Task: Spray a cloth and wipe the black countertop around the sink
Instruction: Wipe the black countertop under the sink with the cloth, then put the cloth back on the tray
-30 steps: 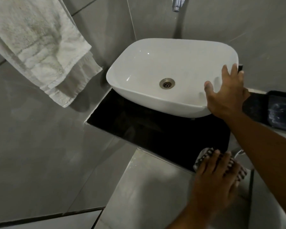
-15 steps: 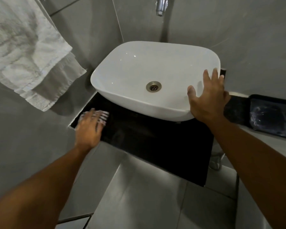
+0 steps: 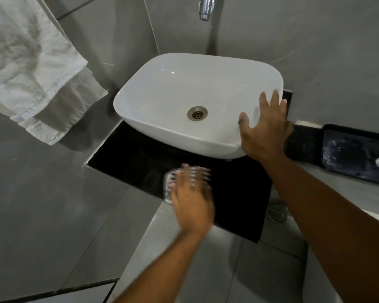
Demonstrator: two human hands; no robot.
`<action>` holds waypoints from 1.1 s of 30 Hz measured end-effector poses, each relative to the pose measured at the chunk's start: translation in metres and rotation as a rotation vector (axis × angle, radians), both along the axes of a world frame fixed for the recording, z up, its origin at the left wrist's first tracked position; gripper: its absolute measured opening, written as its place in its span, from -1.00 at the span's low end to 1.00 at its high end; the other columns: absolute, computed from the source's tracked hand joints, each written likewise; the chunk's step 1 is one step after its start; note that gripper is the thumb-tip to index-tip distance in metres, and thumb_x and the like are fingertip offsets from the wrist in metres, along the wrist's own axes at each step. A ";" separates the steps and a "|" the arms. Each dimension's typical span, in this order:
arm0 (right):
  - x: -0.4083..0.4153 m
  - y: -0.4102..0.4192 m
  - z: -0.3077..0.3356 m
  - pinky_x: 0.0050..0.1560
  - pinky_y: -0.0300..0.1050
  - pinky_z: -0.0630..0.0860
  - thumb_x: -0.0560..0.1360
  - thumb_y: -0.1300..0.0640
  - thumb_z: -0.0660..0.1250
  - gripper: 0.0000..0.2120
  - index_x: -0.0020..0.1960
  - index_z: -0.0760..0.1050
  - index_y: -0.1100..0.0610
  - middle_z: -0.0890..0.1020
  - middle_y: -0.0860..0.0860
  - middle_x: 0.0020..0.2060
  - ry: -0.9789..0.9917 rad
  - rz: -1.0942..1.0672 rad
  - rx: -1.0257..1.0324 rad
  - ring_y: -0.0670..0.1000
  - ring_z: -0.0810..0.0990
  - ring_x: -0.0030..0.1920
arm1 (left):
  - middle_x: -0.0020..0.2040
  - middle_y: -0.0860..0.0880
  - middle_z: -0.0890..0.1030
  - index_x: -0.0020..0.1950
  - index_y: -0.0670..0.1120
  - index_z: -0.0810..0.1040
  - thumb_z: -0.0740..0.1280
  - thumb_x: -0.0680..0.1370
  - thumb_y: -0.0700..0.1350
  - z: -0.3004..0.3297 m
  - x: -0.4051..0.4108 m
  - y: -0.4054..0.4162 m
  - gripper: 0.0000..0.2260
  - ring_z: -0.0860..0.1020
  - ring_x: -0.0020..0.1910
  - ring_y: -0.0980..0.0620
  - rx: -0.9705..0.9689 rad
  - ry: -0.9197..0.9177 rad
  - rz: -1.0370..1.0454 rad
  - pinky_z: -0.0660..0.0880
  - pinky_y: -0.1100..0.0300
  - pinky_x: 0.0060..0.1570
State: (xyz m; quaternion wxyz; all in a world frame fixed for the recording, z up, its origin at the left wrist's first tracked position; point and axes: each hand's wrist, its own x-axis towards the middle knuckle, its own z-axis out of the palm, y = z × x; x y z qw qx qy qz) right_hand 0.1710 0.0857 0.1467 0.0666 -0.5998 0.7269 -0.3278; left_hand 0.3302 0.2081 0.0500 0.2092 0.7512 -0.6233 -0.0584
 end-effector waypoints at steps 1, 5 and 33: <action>0.000 0.000 0.000 0.44 0.26 0.04 0.54 -0.20 0.17 -0.32 0.56 0.12 0.08 0.08 0.08 0.58 0.003 -0.001 -0.004 0.20 0.00 0.55 | 0.51 -0.15 0.32 0.45 -0.05 0.39 0.20 0.51 -0.02 -0.002 -0.032 0.015 -0.50 0.27 0.48 -0.21 -0.003 0.015 -0.111 0.16 -0.14 0.46; 0.001 0.006 0.006 0.46 0.28 0.04 0.52 -0.30 0.12 -0.18 0.58 -0.03 0.14 0.01 0.12 0.59 -0.130 0.069 -0.012 0.21 -0.03 0.56 | 0.57 -0.11 0.20 0.52 0.00 0.26 0.17 0.56 0.04 -0.001 -0.115 0.047 -0.49 0.14 0.54 -0.16 0.041 0.014 -0.359 0.13 -0.13 0.48; -0.238 0.053 -0.092 0.35 0.06 0.40 0.46 0.19 0.45 -0.43 0.42 0.38 0.26 0.43 0.22 0.40 0.166 0.397 0.116 0.21 0.45 0.36 | 0.28 -0.07 0.61 0.29 -0.15 0.58 0.53 0.38 -0.26 0.015 -0.213 -0.111 -0.52 0.60 0.21 -0.05 -0.048 -0.047 -0.890 0.58 0.08 0.09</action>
